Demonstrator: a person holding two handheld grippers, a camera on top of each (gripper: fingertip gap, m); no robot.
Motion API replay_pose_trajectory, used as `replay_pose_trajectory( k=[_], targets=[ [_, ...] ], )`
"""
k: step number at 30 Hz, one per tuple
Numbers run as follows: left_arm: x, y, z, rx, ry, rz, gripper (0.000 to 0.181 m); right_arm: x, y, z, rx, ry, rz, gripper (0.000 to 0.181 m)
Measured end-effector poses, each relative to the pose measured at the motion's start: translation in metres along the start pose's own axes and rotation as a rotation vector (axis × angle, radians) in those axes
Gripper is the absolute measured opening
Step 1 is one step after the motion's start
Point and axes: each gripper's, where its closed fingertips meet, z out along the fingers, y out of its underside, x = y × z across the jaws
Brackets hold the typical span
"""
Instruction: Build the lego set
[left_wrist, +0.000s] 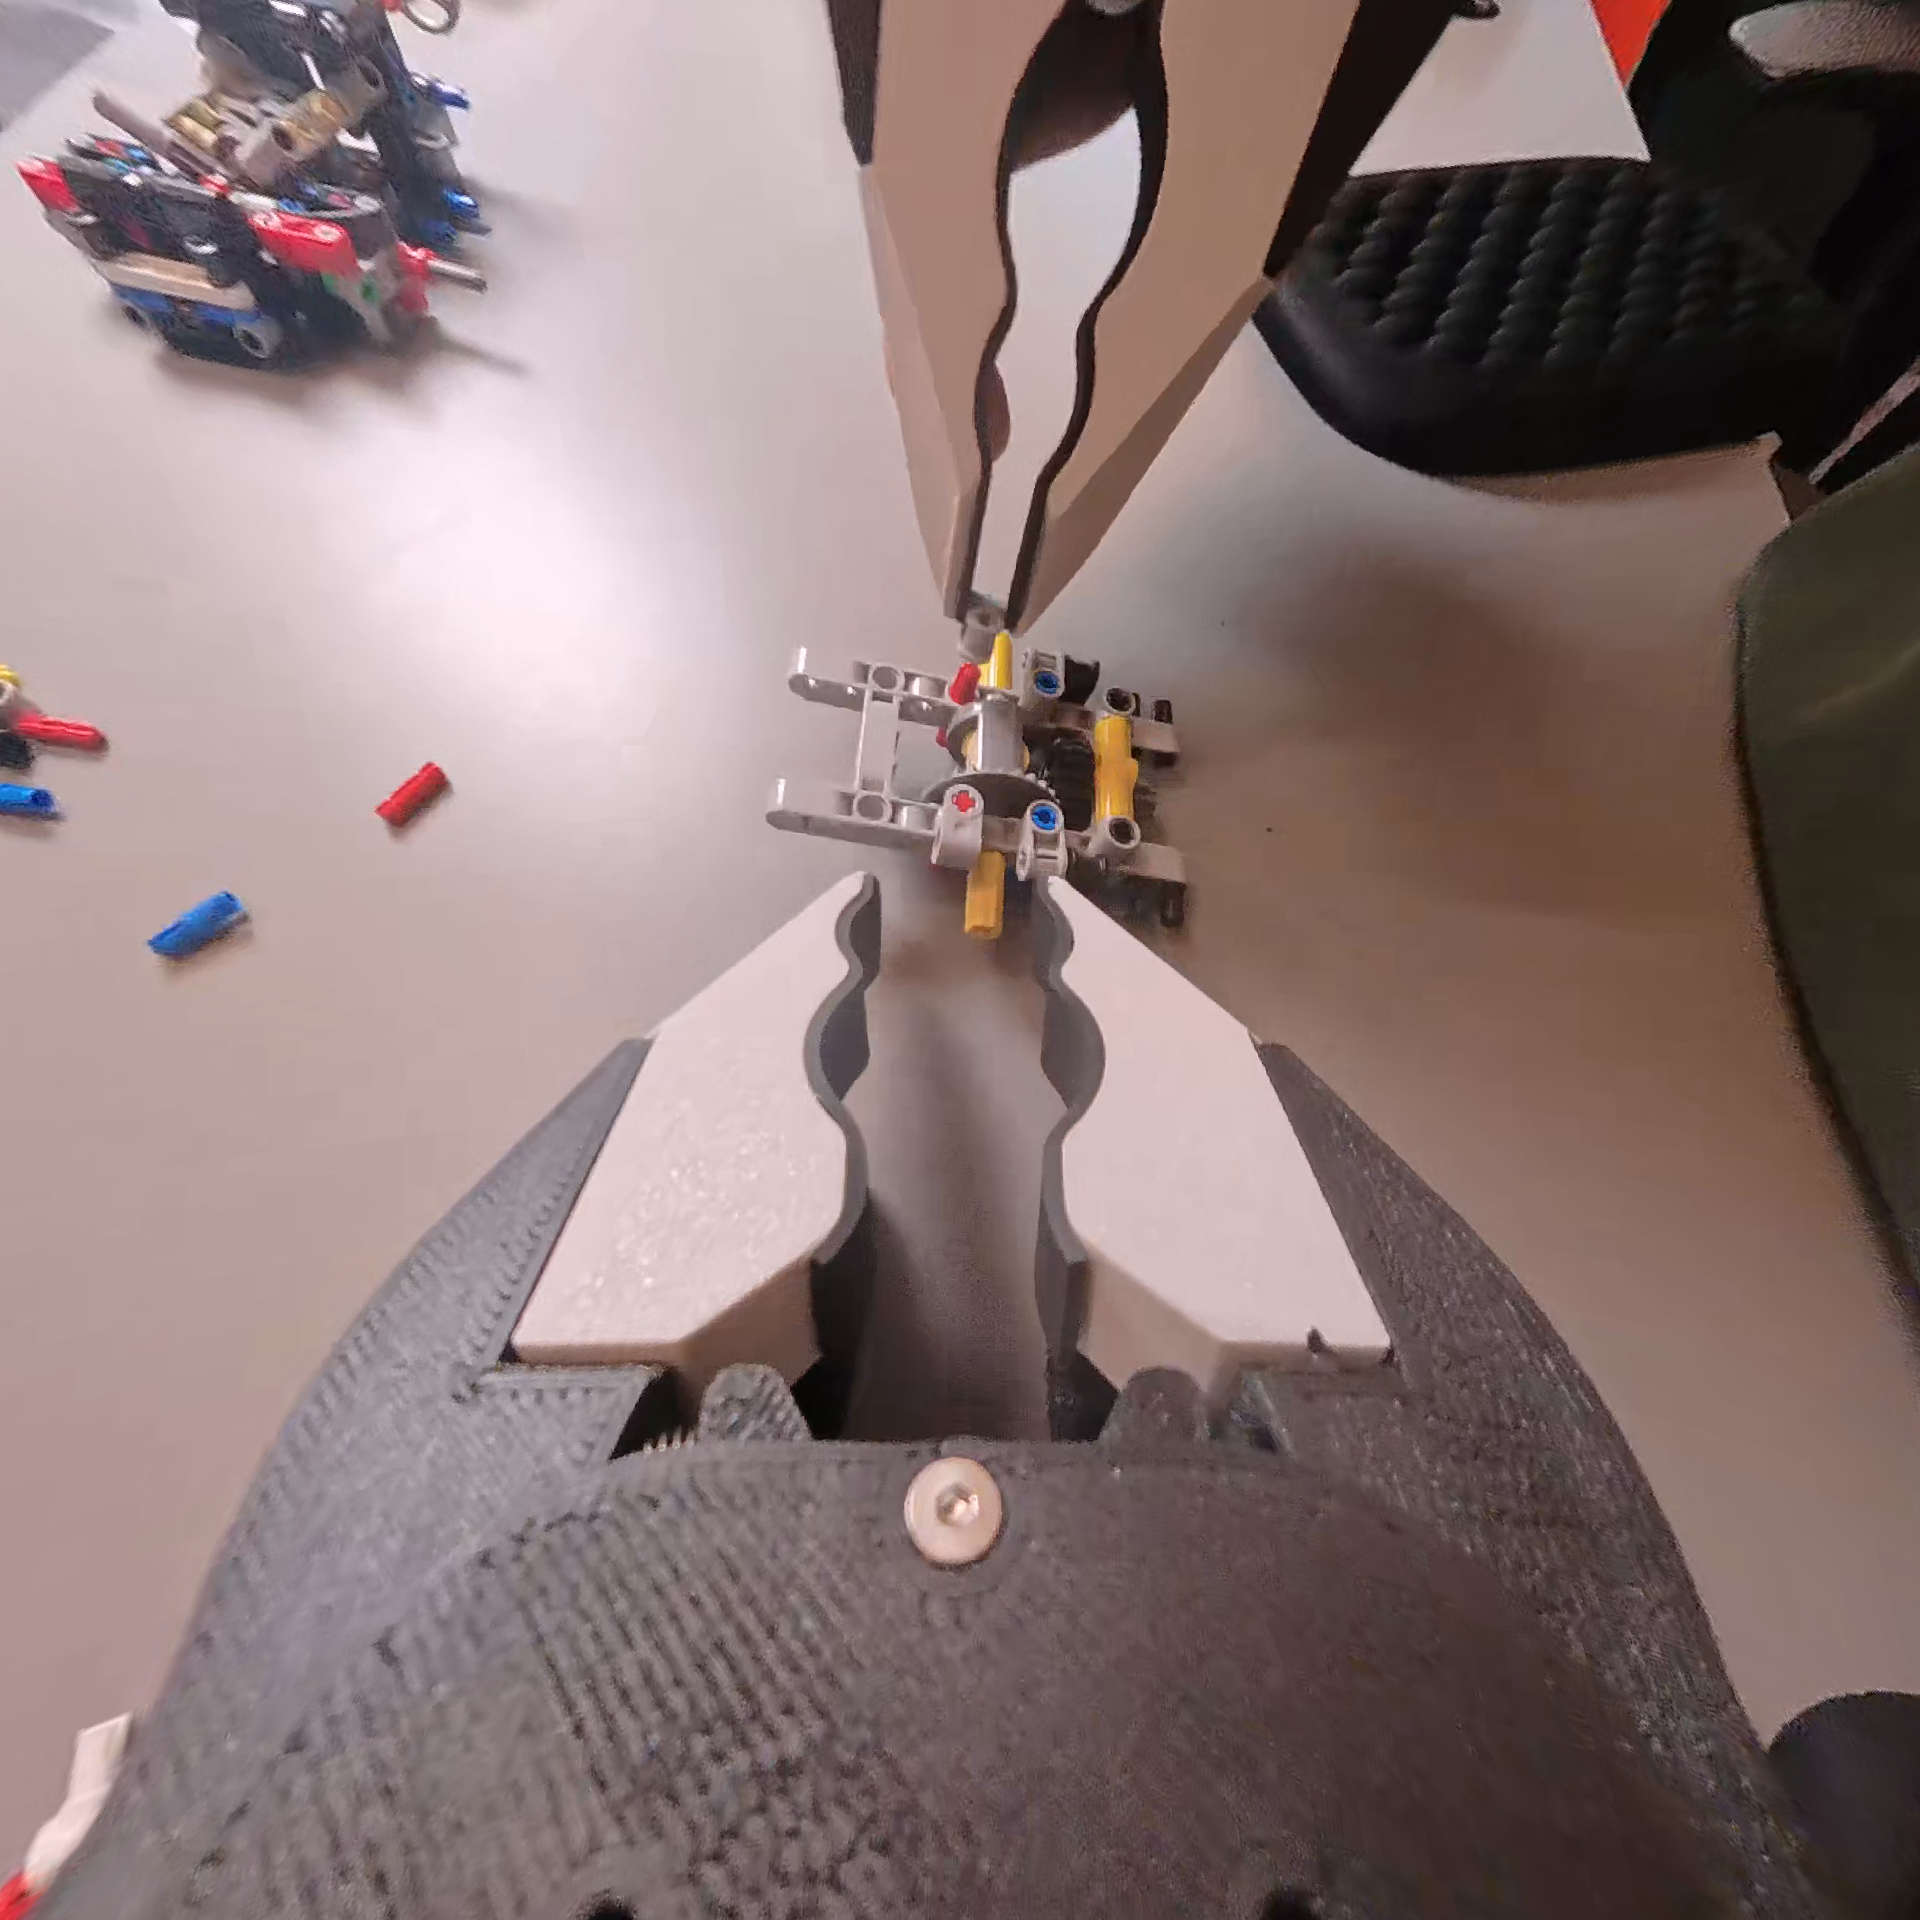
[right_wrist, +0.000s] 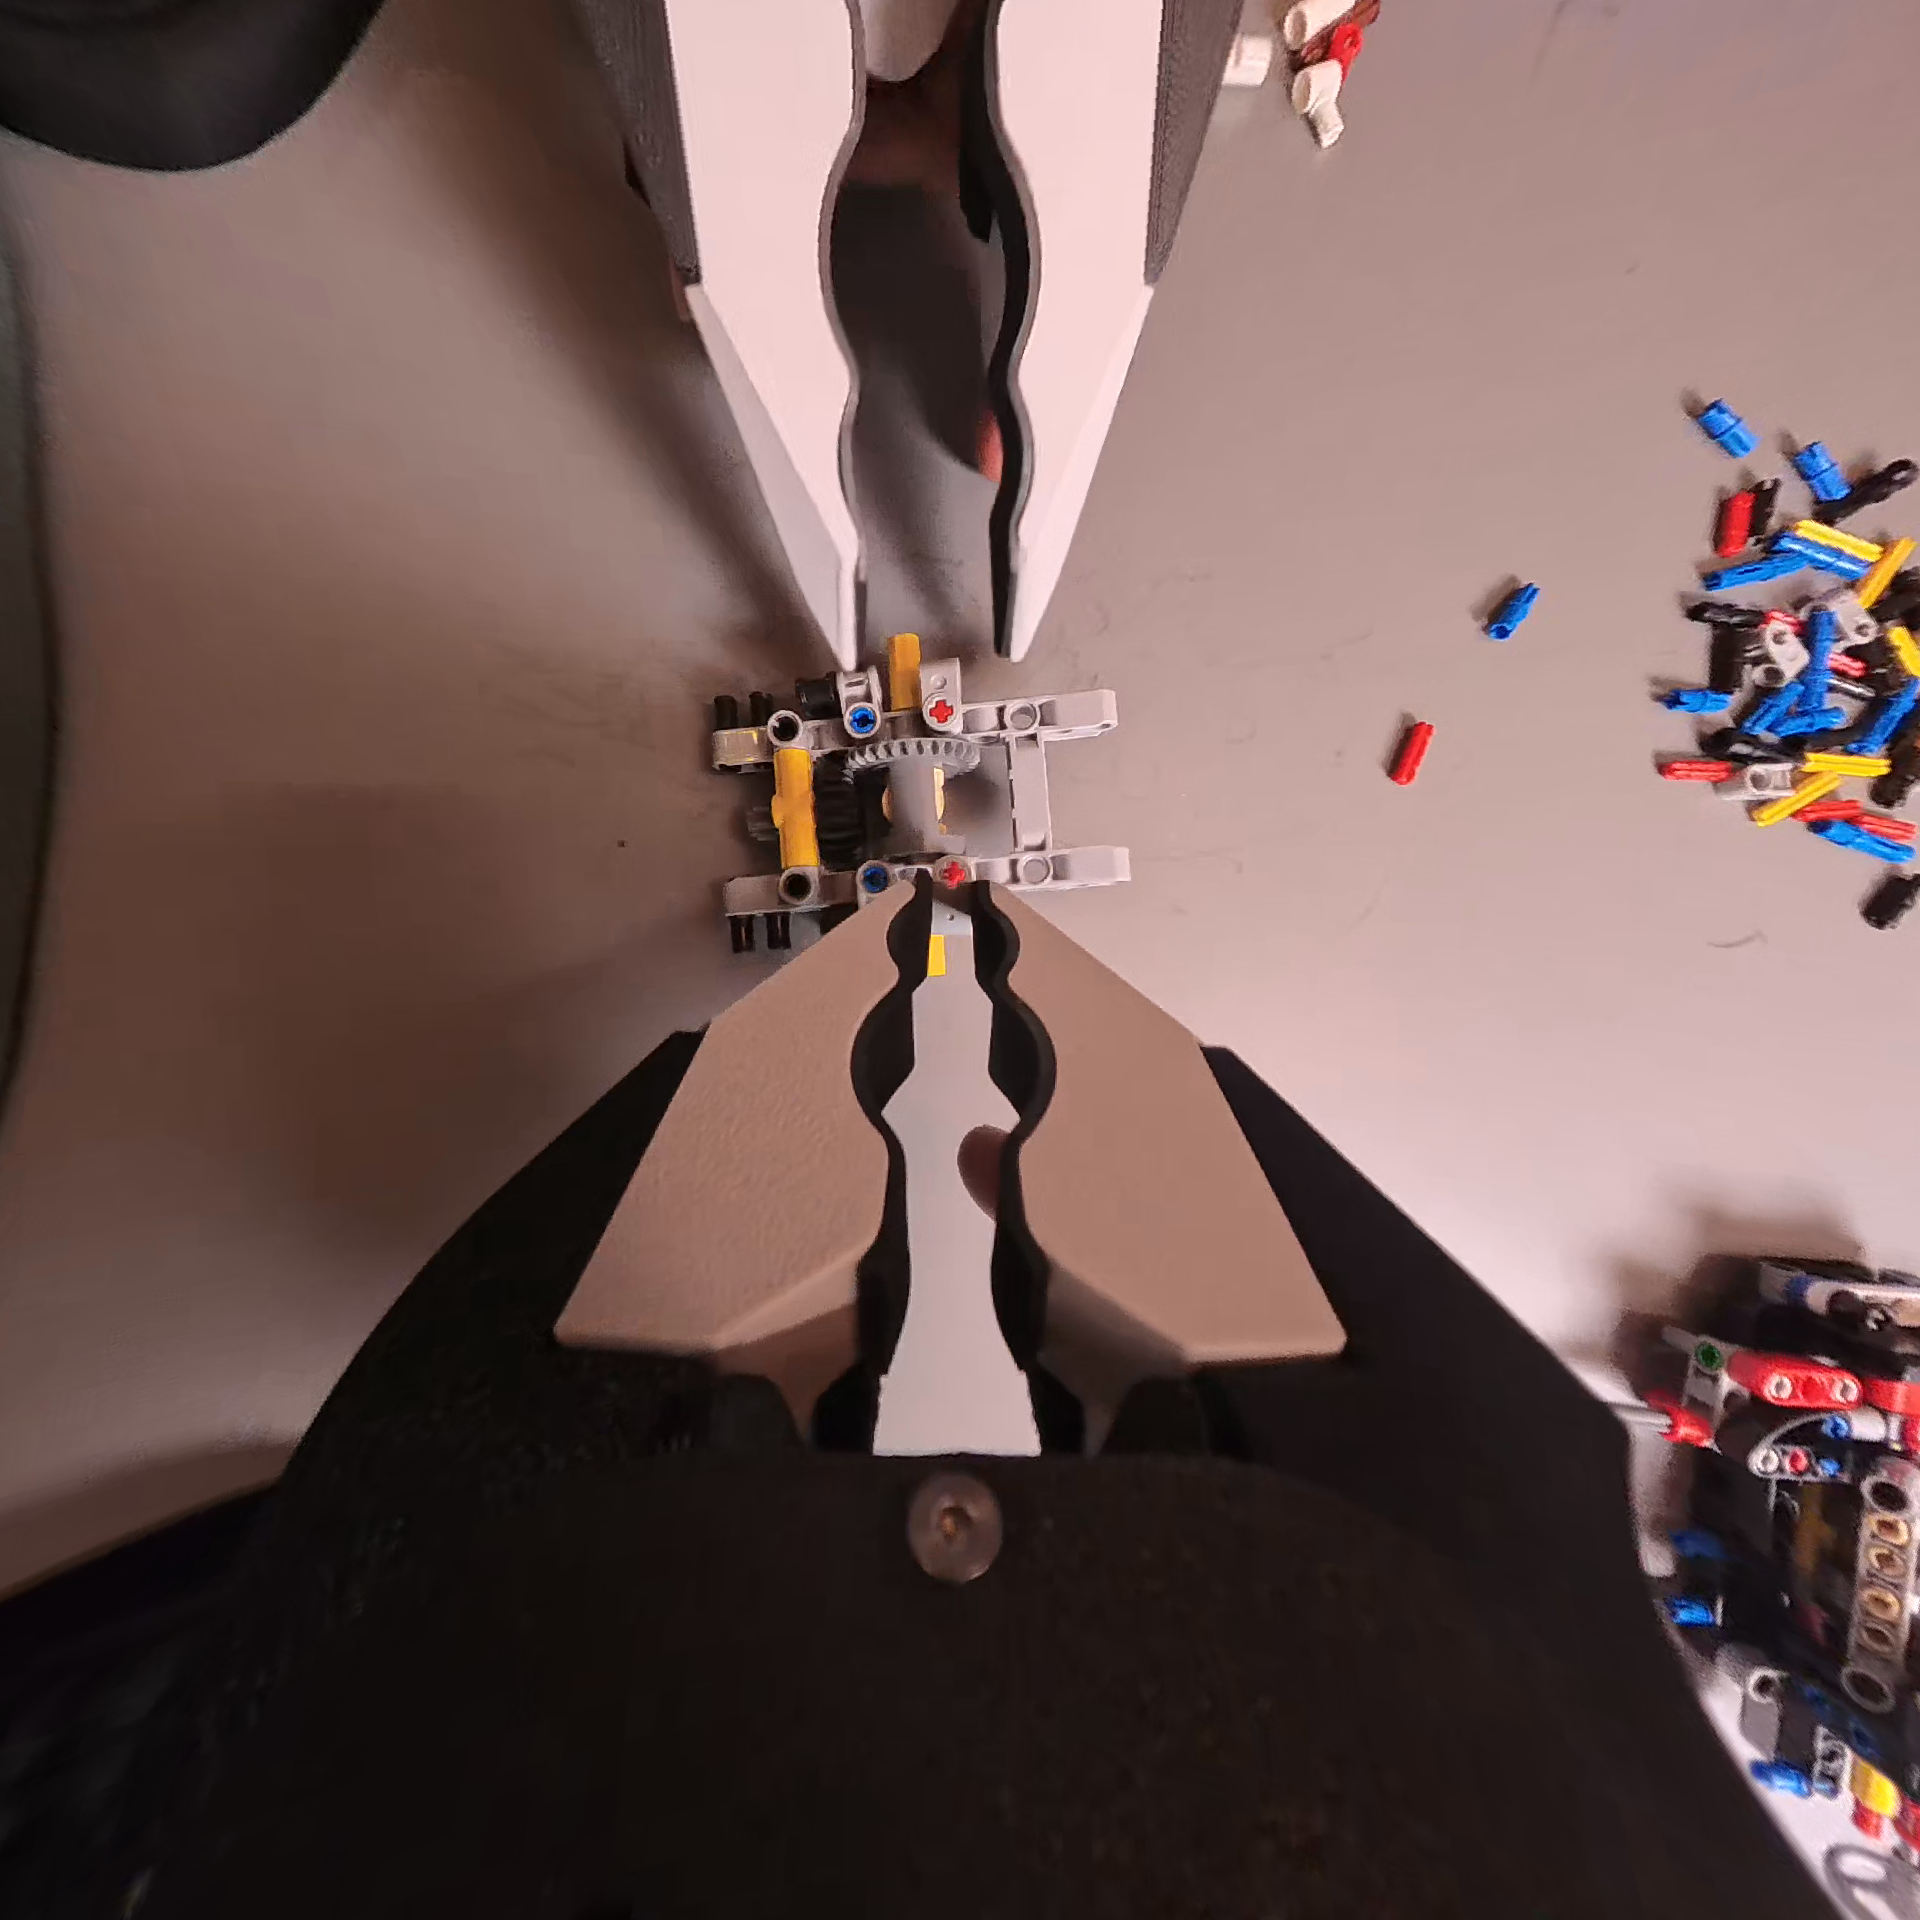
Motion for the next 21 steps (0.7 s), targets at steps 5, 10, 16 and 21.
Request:
replay_pose_trajectory(
  k=[5, 10, 16, 21],
  targets=[
    [0.005, 0.002, 0.003, -0.026, 0.026, 0.019, 0.024, 0.0, 0.003, 0.005, -0.028, -0.026, -0.004, 0.006],
    [0.008, 0.003, 0.004, -0.038, 0.021, 0.075, 0.005, -0.001, 0.004, 0.006, -0.035, -0.043, 0.001, 0.006],
    [0.01, 0.003, 0.007, -0.047, -0.019, 0.168, 0.004, -0.002, 0.006, 0.005, -0.068, -0.056, 0.023, 0.006],
    [0.012, 0.002, 0.008, -0.038, -0.035, 0.211, 0.005, -0.005, 0.01, 0.005, -0.105, -0.101, 0.067, 0.006]
  ],
)
